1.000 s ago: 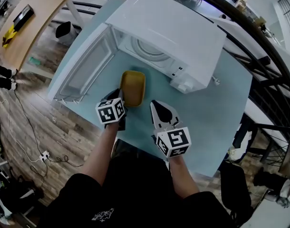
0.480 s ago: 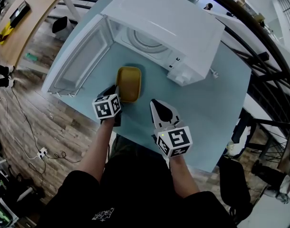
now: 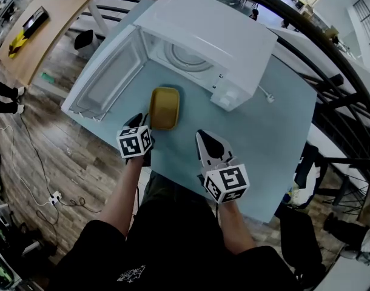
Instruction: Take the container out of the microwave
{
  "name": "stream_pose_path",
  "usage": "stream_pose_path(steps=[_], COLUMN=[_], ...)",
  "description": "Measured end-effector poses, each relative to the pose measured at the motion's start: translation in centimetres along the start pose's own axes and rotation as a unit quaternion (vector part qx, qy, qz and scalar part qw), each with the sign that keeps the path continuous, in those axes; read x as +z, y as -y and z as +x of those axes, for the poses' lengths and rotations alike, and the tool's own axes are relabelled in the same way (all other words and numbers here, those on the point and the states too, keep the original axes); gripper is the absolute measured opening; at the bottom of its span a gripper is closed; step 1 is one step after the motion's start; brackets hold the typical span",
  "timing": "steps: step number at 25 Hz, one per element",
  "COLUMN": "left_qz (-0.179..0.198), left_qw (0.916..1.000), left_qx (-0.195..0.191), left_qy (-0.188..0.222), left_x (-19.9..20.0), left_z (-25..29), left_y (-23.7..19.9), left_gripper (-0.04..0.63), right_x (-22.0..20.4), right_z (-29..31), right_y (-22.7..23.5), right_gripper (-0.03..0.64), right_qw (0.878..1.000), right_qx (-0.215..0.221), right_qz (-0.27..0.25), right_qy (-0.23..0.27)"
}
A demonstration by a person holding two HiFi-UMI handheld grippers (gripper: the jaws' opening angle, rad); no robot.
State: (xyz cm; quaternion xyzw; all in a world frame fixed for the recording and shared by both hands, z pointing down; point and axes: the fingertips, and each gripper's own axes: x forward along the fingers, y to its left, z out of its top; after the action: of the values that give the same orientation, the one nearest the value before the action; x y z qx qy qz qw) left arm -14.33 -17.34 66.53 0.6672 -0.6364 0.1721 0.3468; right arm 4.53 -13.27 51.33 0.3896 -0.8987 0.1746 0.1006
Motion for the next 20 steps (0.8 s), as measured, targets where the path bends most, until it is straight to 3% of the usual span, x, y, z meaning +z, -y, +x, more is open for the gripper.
stream_pose_path(steps=[6,11,16,20], left_qz=[0.011,0.024,0.038,0.074], left_qw=[0.9981,0.993,0.9826,0.973], left_qx=[0.011,-0.02,-0.059,-0.083], left_qy=[0.06,0.114,0.172,0.202], left_x=[2.9,5.9,9.1,10.9], left_z=[-6.9,-12.2,-16.3,-19.6], left_y=[0.6,2.4,4.2,5.5], left_gripper=[0.073,0.016,0.009,0.009], right_x=[2.7,5.4,8.0,9.7], right_z=[-3.4,-5.1,-6.0,-7.1], right_y=[-0.8,-1.4,-2.5,-3.6], right_gripper=[0.006,0.006,0.006,0.006], right_qw=[0.999,0.997,0.995,0.993], right_qx=[0.011,0.015,0.011,-0.003], right_qz=[-0.018,-0.035,-0.05,-0.05], right_qy=[0.031,0.06,0.091,0.109])
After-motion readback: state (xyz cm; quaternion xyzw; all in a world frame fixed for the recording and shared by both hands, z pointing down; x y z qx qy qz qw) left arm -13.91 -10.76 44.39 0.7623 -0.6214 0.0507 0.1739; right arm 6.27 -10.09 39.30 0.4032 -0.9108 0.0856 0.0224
